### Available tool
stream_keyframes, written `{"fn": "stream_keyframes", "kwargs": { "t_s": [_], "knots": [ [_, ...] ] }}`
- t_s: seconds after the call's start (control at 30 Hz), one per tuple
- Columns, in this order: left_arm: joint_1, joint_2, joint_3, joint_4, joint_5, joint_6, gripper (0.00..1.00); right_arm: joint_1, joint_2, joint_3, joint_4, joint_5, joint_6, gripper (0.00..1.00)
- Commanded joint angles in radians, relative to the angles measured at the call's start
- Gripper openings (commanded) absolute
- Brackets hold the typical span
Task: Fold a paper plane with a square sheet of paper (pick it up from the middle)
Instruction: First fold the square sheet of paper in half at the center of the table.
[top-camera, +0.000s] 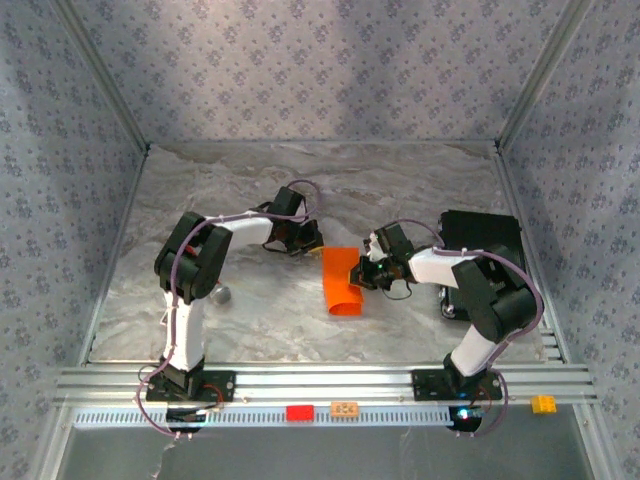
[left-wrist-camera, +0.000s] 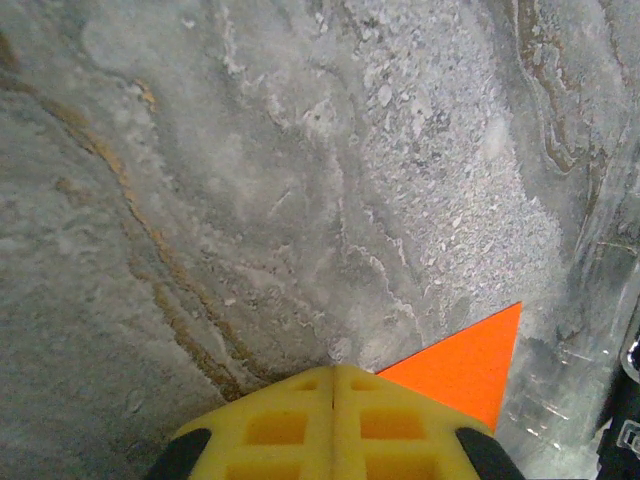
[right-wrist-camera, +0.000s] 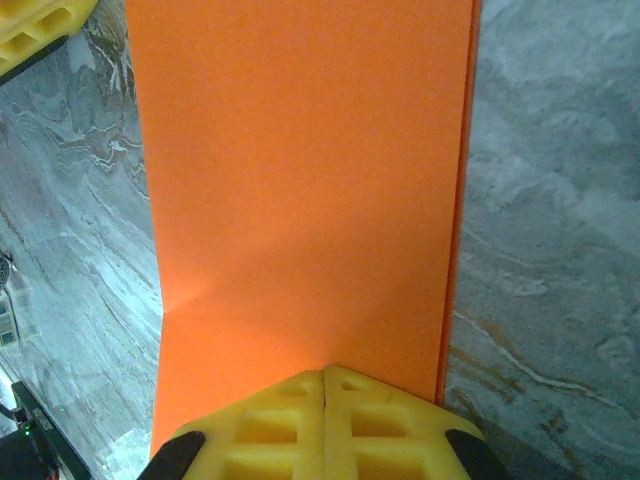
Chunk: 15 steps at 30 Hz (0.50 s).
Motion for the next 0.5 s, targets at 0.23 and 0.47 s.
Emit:
{"fn": "stream_keyframes", "kwargs": {
  "t_s": [0.23,0.47],
  "knots": [
    [-0.018,-0.129,-0.022,0.004,0.07,0.074,0.02,-0.017,0.021,-0.036,-0.168,0.102,-0.009,0.0],
    [-0.042,-0.06,-0.019,0.041,0.183,0.085,0.02,-0.02,0.021,-0.032,-0.166,0.098,-0.01,0.0]
  ]
}}
